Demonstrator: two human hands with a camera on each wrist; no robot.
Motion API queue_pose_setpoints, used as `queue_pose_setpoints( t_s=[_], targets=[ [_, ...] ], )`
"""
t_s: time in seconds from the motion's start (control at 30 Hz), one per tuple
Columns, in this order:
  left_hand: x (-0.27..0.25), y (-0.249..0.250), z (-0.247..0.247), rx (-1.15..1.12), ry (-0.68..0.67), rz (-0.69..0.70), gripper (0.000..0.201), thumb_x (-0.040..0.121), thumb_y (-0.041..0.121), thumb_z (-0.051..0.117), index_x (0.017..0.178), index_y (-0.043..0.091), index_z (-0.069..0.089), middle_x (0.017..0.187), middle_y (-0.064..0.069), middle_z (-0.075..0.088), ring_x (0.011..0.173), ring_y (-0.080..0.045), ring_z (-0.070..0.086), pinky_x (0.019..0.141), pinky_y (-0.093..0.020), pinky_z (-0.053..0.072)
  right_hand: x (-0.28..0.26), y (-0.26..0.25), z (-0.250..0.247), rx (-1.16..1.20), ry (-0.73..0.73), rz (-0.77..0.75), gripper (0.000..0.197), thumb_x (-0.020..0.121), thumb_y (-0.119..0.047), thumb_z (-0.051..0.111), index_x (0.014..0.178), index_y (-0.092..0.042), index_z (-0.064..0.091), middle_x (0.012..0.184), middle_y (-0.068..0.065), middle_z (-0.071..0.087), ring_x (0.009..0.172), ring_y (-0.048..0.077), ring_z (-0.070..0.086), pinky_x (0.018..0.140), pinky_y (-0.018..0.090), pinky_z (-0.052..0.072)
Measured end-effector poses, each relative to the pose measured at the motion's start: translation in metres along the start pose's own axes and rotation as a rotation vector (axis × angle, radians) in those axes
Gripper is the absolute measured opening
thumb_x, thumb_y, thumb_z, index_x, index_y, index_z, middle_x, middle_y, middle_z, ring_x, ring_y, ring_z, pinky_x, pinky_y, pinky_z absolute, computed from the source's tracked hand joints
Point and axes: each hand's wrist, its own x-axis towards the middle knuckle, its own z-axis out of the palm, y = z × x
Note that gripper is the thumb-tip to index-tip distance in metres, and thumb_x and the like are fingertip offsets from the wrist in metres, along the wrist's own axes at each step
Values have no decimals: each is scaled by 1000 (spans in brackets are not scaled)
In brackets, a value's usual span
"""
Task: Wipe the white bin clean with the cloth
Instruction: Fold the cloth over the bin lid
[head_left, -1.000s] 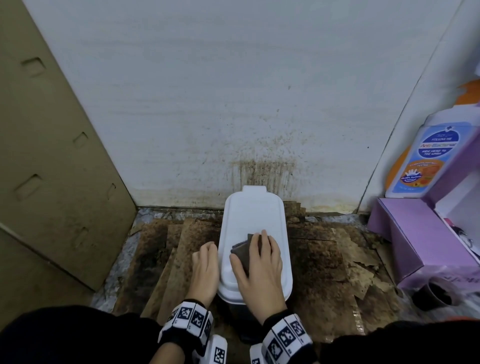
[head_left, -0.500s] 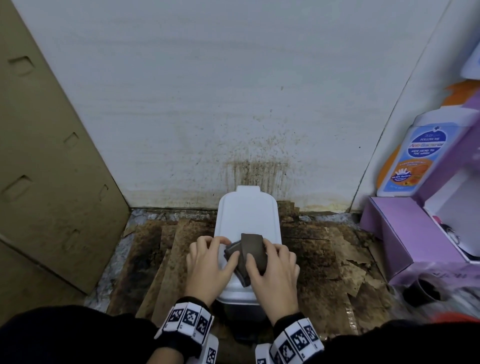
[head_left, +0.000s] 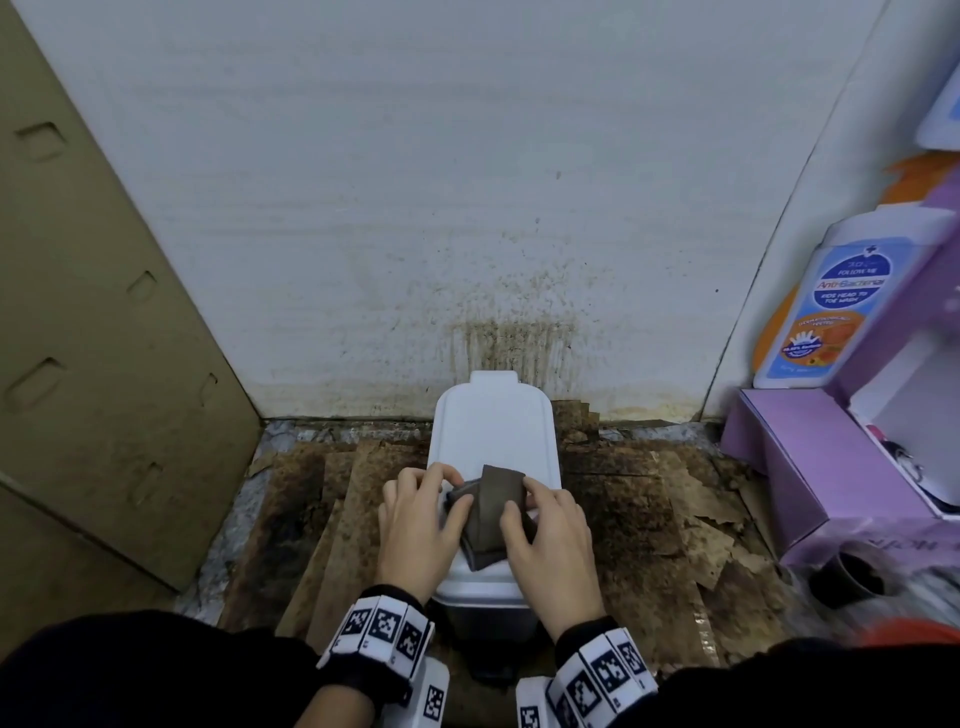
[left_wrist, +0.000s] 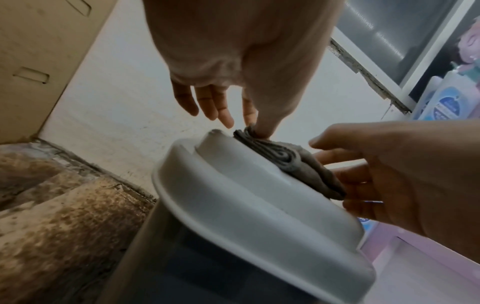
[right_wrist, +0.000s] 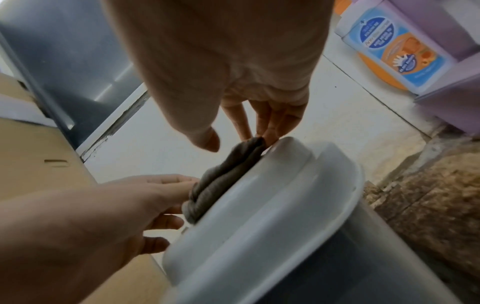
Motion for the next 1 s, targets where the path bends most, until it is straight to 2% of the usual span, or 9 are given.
queue_pose_setpoints(
  t_s=[0.1, 0.23, 0.33, 0.43, 0.6, 0.7, 0.77, 0.9, 1.0],
  targets=[
    [4, 2, 2, -29, 35, 11, 11, 95, 32, 64, 103, 34, 57, 94, 11, 51, 96, -16, 48, 86, -39, 42, -1, -1, -3, 19, -19, -9, 36, 97, -30, 52, 132, -21, 52, 104, -6, 52, 101, 12, 53, 96, 38, 46],
    [2, 5, 1, -63, 133, -102, 25, 89, 39, 72, 96, 29, 51, 82, 11, 54, 84, -15, 58, 77, -40, 51, -1, 1, -3, -53, -39, 17, 24, 95, -41, 54, 113, -26, 52, 100, -9, 49, 99, 12, 53, 94, 35, 41],
    [-1, 8, 0, -114, 159, -151, 25, 87, 35, 76, 84, 25, 53, 75, 7, 57, 75, -13, 59, 68, -37, 52, -2, 1, 2, -108, -60, -15, 45, 96, -45, 51, 138, -28, 46, 108, -7, 48, 108, 13, 49, 96, 32, 37],
    [-3, 10, -2, -114, 143, -69, 23, 88, 25, 75, 81, 26, 53, 75, 6, 56, 71, -11, 55, 63, -32, 49, -4, 2, 2, -122, -74, -55, 57, 98, -43, 51, 151, -27, 35, 116, -4, 45, 115, 15, 45, 96, 31, 33],
    [-1, 12, -1, -131, 115, -28, 16, 88, 15, 74, 87, 27, 64, 76, 5, 57, 66, -6, 54, 59, -11, 38, -3, 5, 0, -144, -111, -76, 57, 101, -44, 48, 154, -34, 28, 121, -5, 39, 120, 14, 39, 96, 30, 29],
    [-1, 14, 0, -144, 130, -33, 23, 87, 13, 75, 100, 28, 63, 75, 6, 57, 69, -7, 56, 65, -22, 48, -3, 6, 0, -142, -123, -84, 57, 101, -45, 47, 153, -36, 28, 117, -7, 36, 120, 13, 38, 94, 28, 26],
    [-1, 16, 1, -149, 136, -31, 23, 88, 13, 73, 98, 28, 60, 74, 7, 57, 69, -9, 57, 65, -29, 50, -2, 7, -1, -132, -131, -87, 58, 100, -45, 48, 153, -37, 27, 114, -9, 33, 120, 12, 38, 92, 27, 24],
    [-1, 20, 4, -146, 150, -11, 15, 96, 22, 66, 81, 27, 65, 77, 13, 61, 71, -1, 58, 62, -8, 36, -1, 8, -3, -130, -140, -89, 59, 100, -46, 48, 154, -37, 27, 117, -8, 36, 121, 12, 38, 92, 26, 23],
    [0, 23, 4, -159, 125, -16, 8, 94, 31, 68, 88, 26, 69, 80, 10, 60, 74, -4, 58, 66, -13, 41, -1, 9, -4, -119, -137, -88, 59, 99, -47, 49, 154, -37, 28, 121, -7, 39, 122, 11, 38, 91, 25, 21]
  ],
)
